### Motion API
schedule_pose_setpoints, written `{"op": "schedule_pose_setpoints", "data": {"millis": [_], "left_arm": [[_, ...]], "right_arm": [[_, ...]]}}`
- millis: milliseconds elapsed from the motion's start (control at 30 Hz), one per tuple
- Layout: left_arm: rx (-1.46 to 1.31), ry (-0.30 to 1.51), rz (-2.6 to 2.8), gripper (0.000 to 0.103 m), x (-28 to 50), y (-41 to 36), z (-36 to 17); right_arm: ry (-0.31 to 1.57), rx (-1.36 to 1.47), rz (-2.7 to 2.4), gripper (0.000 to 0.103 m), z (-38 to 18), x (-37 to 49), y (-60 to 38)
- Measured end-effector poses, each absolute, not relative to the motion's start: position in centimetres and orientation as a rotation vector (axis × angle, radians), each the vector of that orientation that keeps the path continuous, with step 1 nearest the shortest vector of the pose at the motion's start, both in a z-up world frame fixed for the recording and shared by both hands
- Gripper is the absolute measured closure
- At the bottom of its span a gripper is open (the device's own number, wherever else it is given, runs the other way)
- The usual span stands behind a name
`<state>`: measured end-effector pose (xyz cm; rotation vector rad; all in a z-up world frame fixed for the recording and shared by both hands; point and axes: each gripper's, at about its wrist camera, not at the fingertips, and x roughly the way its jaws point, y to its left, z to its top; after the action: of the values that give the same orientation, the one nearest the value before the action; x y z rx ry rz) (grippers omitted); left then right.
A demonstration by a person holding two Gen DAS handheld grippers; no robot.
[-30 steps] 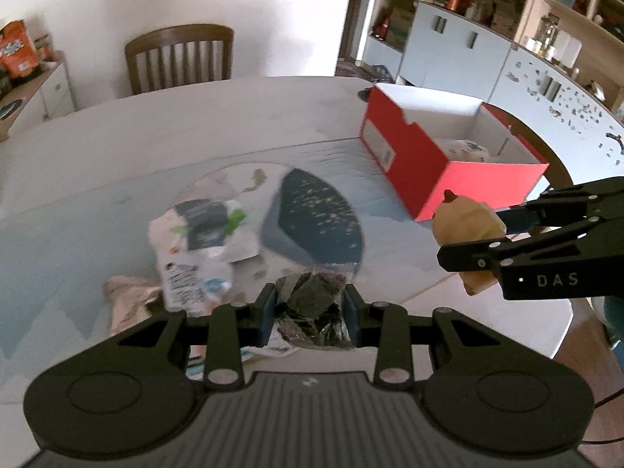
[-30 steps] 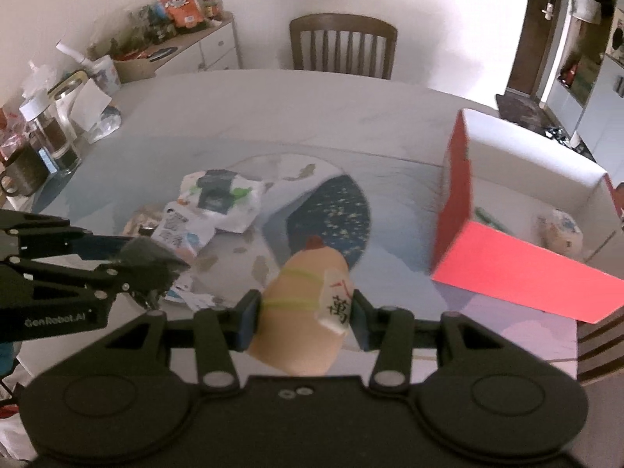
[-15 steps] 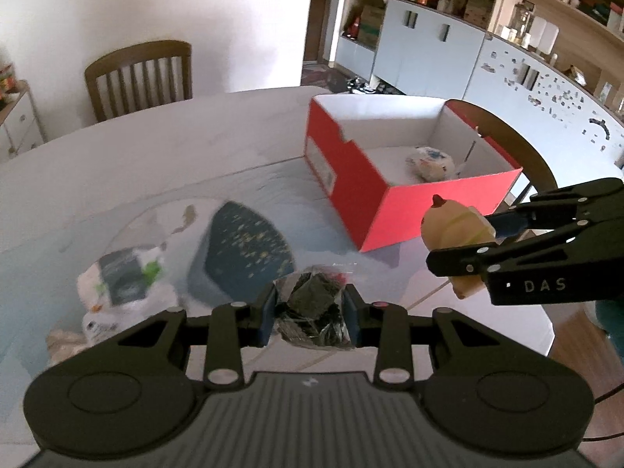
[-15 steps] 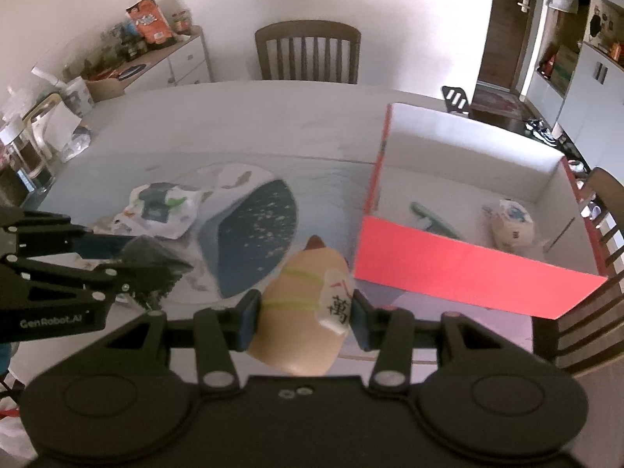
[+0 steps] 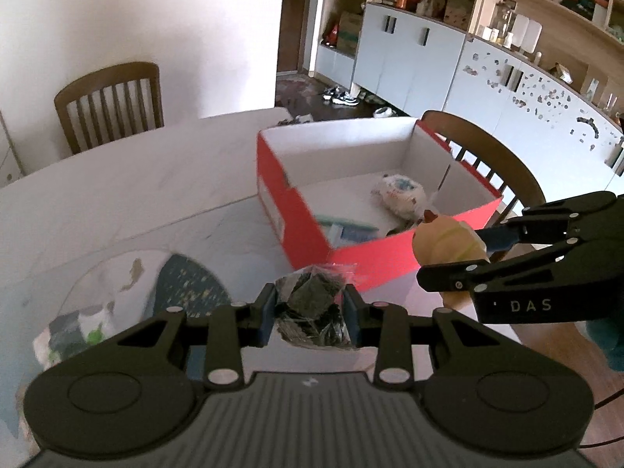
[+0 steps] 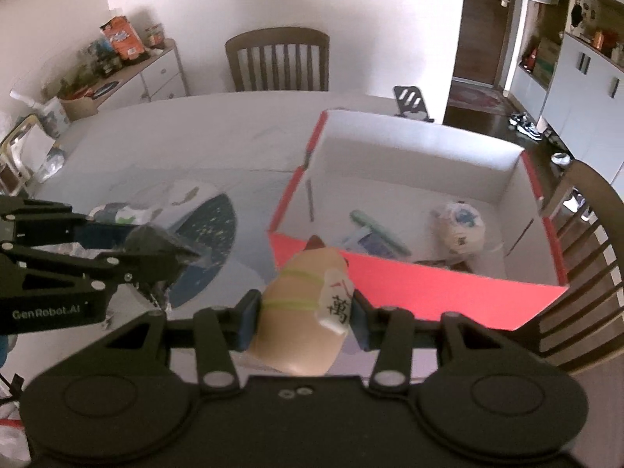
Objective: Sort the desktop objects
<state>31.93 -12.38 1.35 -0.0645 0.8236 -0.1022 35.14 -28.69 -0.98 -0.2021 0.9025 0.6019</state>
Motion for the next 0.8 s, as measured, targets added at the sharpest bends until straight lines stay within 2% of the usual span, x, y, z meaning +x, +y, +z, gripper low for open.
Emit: {"op": "schedule_pose_setpoints", "data": {"millis": [500,800], "left_arm": [[-0.013,0.778,-0.124,0.069,37.3,-16.4,3.0],[0.003,0.821,-0.145,0.069,41.3,-17.2,2.7]], "right_arm": [[0.836,-0.207,0.575,0.056,0.4,39.7,-32.2],[0.840,-0.222,0.556,0.056,0.2,42.3,-33.1]]}}
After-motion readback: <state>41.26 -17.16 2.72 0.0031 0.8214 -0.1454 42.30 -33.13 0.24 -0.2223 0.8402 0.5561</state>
